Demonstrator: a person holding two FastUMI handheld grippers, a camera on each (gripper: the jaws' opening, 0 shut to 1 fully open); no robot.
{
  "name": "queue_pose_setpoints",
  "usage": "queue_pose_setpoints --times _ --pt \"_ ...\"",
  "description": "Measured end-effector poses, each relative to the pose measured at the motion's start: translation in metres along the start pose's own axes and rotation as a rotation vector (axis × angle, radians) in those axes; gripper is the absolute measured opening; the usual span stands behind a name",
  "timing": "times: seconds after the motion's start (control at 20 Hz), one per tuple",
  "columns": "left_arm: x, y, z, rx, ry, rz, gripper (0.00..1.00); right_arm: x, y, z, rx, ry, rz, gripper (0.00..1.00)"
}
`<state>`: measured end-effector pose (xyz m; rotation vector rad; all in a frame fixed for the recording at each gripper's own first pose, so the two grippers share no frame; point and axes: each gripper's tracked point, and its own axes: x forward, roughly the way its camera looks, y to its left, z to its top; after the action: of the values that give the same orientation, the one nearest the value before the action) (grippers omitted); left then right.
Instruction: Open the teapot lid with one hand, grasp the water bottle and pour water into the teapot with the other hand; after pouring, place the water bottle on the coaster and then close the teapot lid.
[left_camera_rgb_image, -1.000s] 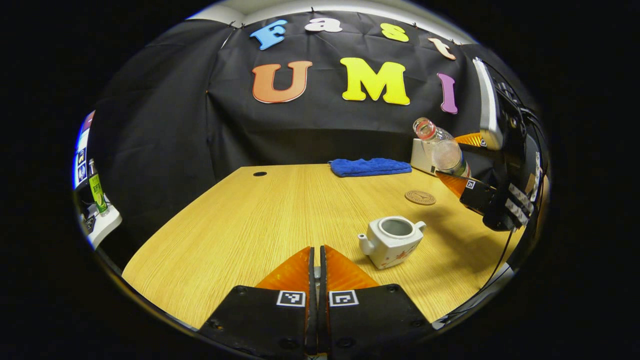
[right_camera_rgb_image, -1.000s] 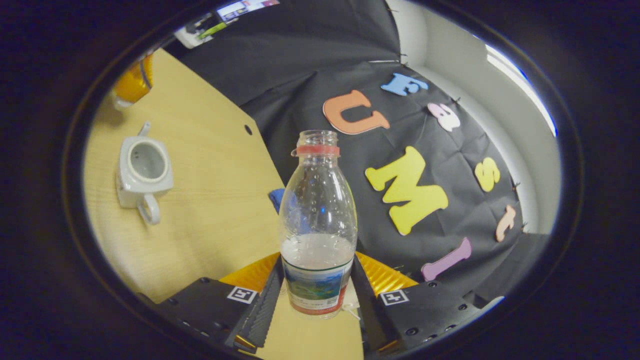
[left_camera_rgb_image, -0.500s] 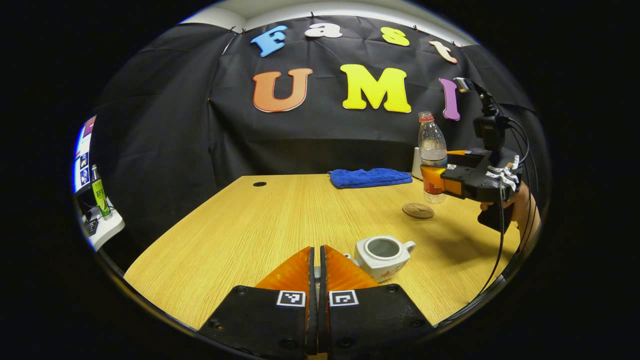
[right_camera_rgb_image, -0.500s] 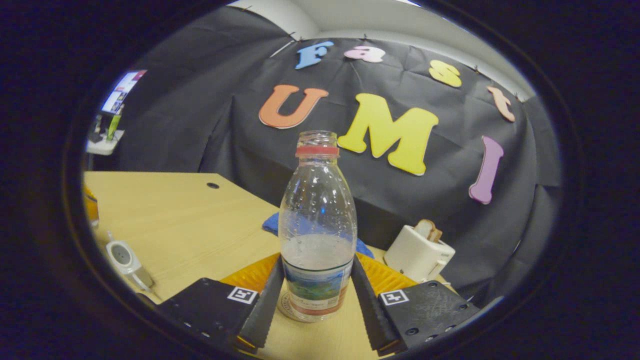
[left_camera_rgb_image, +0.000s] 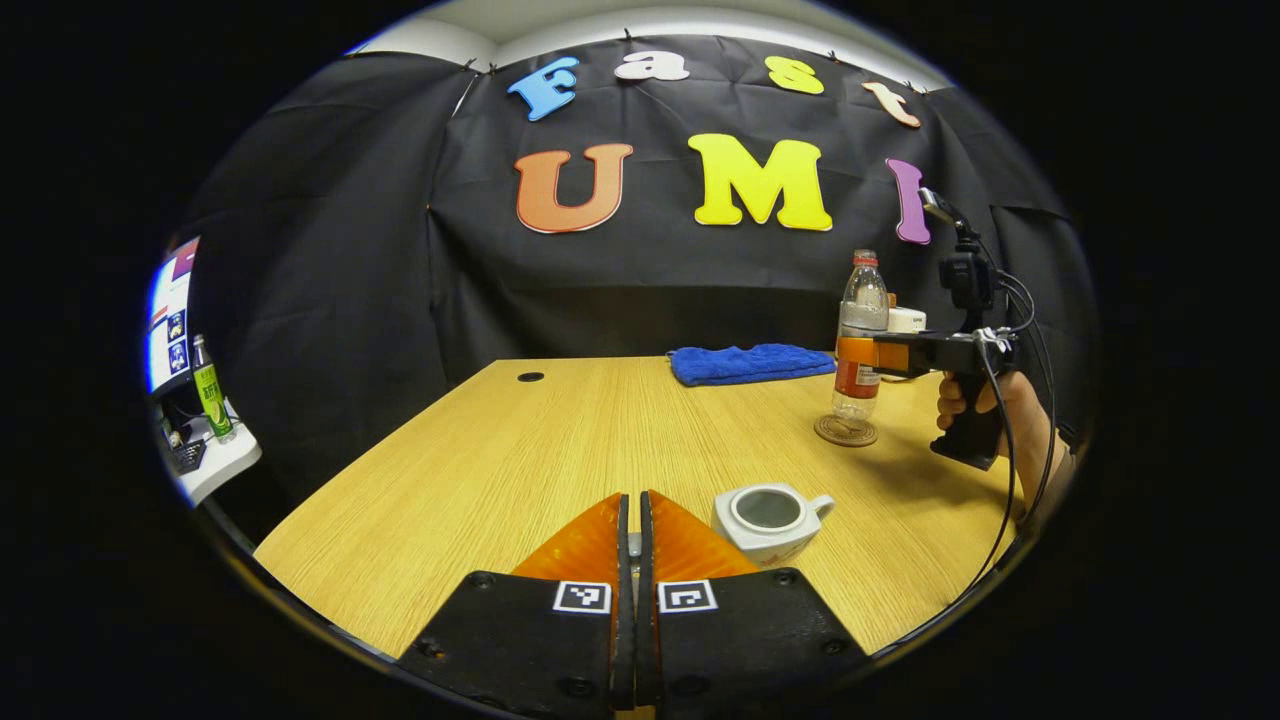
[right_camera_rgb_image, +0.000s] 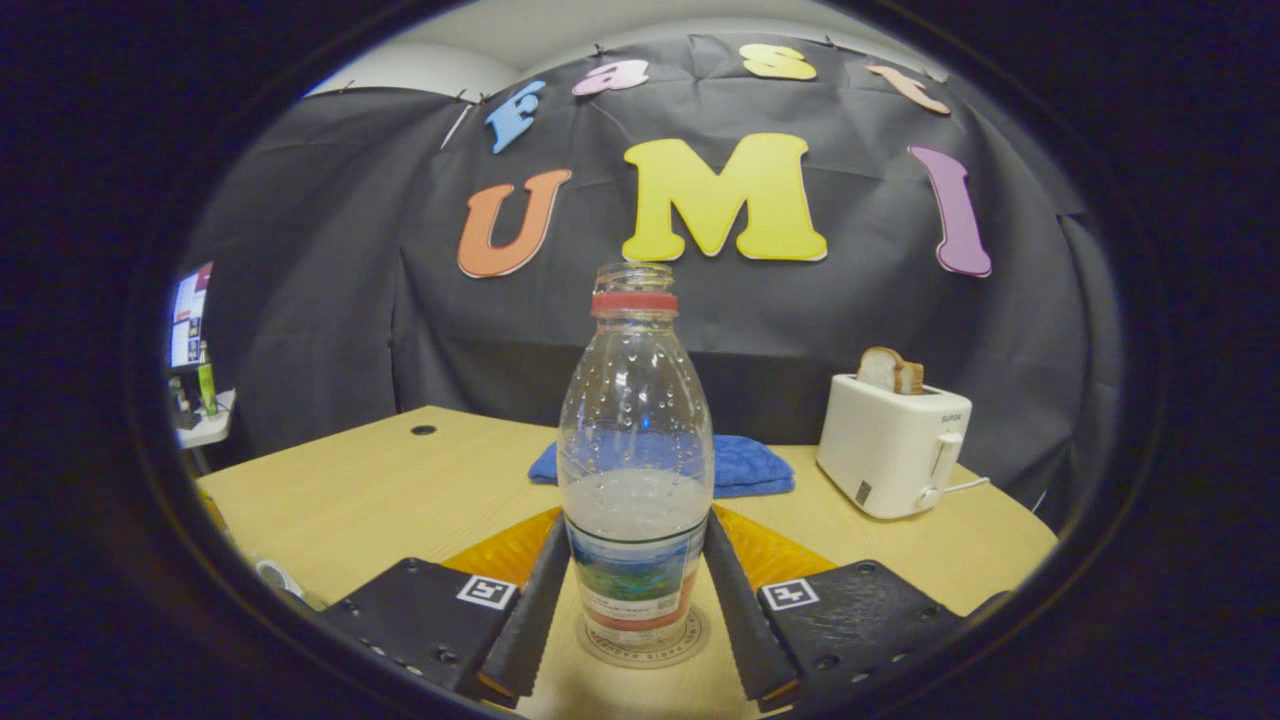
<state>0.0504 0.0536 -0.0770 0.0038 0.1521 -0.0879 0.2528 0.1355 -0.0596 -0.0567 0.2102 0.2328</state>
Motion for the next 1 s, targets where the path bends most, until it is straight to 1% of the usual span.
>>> queue_pose_setpoints --times 0.15,0.3,0.4,0.45,0.5,0.55,0.6,0.65,0.75,0.85,1.0 --pt "-0.003 0.002 0.001 0.0 -0.007 0.008 0.03 0.014 -0.004 -0.006 0.019 0.027 -0.002 0.76" --pt "-0.004 0.002 -0.001 -0.004 -0.006 0.007 0.03 0.016 -0.005 -0.011 0.009 0.044 -0.014 0.74" --pt "-0.005 0.003 -0.003 -0.009 -0.001 0.007 0.03 0.014 -0.006 -0.01 -0.001 0.042 -0.013 0.76" --pt "-0.005 0.003 -0.004 -0.01 0.002 0.005 0.03 0.014 -0.006 -0.011 0.001 0.044 -0.014 0.74" --pt "-0.005 0.001 -0.005 -0.009 0.003 0.003 0.03 0.014 -0.006 -0.01 0.001 0.043 -0.014 0.76" --pt "-0.006 0.001 -0.004 -0.006 0.001 0.001 0.03 0.015 -0.006 -0.011 0.004 0.045 -0.011 0.74" --pt "-0.007 0.0 -0.004 -0.003 -0.002 0.001 0.03 0.015 -0.006 -0.012 0.006 0.045 -0.01 0.77" --pt "-0.008 -0.001 -0.003 -0.002 -0.003 -0.001 0.03 0.016 -0.006 -0.012 0.008 0.049 -0.008 0.76" --pt "-0.009 -0.005 -0.003 -0.001 -0.005 -0.004 0.03 0.018 -0.007 -0.016 0.001 0.049 -0.015 0.77" --pt "-0.009 -0.008 -0.002 -0.002 -0.007 -0.004 0.03 0.018 -0.006 -0.017 -0.002 0.044 0.002 0.86" --pt "-0.008 -0.017 0.004 -0.012 -0.016 -0.026 0.03 0.012 -0.012 -0.003 -0.001 0.0 0.014 0.96"
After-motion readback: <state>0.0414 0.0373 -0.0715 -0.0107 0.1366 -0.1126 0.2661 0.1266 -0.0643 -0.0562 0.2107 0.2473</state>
